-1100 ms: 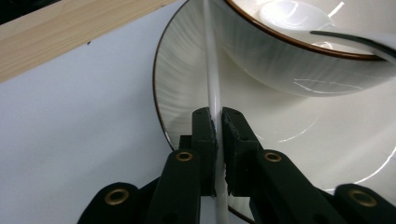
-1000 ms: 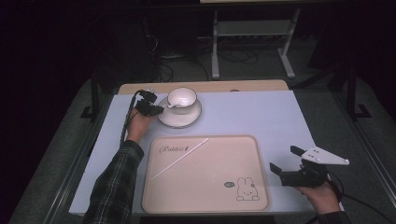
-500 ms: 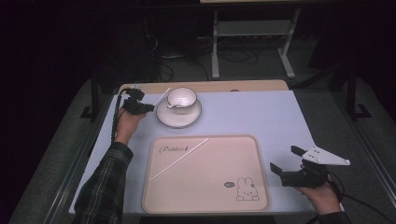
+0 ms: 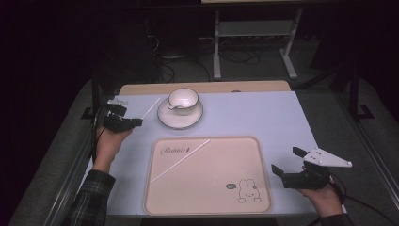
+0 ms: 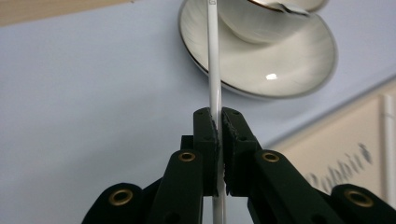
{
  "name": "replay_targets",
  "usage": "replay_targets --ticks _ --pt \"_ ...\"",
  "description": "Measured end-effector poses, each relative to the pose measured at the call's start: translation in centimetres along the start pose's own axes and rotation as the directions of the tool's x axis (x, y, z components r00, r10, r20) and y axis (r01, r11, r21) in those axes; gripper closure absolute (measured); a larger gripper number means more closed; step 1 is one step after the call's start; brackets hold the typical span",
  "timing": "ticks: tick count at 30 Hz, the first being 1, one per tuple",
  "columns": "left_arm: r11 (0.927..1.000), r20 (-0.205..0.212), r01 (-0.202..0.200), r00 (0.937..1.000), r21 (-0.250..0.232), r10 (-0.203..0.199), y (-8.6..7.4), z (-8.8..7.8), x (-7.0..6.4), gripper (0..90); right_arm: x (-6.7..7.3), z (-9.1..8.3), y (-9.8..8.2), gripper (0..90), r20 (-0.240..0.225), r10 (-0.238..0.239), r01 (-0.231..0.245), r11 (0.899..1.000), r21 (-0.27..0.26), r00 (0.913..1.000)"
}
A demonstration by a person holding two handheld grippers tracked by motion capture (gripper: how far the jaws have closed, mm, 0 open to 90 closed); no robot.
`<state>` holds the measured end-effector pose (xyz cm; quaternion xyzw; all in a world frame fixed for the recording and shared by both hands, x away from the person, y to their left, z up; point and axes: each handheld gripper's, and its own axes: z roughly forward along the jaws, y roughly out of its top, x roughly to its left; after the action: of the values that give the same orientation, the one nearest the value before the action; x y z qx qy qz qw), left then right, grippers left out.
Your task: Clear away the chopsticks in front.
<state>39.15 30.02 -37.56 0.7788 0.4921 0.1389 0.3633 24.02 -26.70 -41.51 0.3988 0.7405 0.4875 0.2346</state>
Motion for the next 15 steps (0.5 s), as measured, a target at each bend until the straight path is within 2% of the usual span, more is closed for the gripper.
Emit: replay_targets --ticks 4,6,7,8,9,10,11,12,15 --pt "0.9996 0.018 -0.024 0.9996 0.017 0.023 -1.6 -0.9 -1.7 84.8 0.0 0.0 0.0 0.0 -0.001 0.000 0.000 1.000 -0.002 1.0000" --pt "0.9993 0.030 -0.036 0.9989 0.005 0.036 -2.2 -1.5 -2.6 84.8 0.1 0.0 0.1 0.0 -0.002 -0.003 0.003 1.000 -0.002 1.0000" --pt "0.9993 0.030 -0.036 0.9989 0.005 0.036 -2.2 -1.5 -2.6 84.8 0.1 0.0 0.1 0.0 -0.002 -0.003 0.003 1.000 -0.002 1.0000" --pt "0.9990 0.053 -0.045 0.9976 -0.001 0.045 -2.9 -1.7 -3.5 84.8 0.2 0.0 0.1 0.0 -0.003 -0.009 0.009 1.000 -0.001 1.0000" --pt "0.9990 0.053 -0.045 0.9976 -0.001 0.045 -2.9 -1.7 -3.5 84.8 0.2 0.0 0.1 0.0 -0.003 -0.009 0.009 1.000 -0.001 1.0000" --pt "0.9982 0.072 -0.060 0.9956 0.006 0.060 -3.5 -1.8 -4.5 84.8 0.2 0.0 0.1 0.0 0.000 -0.014 0.014 1.000 0.000 0.9999" --pt "0.9982 0.072 -0.060 0.9956 0.006 0.060 -3.5 -1.8 -4.5 84.8 0.2 0.0 0.1 0.0 0.000 -0.014 0.014 1.000 0.000 0.9999" --pt "0.9968 0.089 -0.079 0.9930 0.013 0.077 -4.0 -1.6 -5.6 84.8 0.2 -0.1 0.1 0.0 -0.001 -0.012 0.012 1.000 -0.002 0.9999" --pt "0.9931 0.130 -0.115 0.9852 0.024 0.111 -4.5 -1.1 -7.4 84.8 0.2 0.0 0.1 0.0 -0.002 -0.016 0.016 1.000 0.000 0.9999"
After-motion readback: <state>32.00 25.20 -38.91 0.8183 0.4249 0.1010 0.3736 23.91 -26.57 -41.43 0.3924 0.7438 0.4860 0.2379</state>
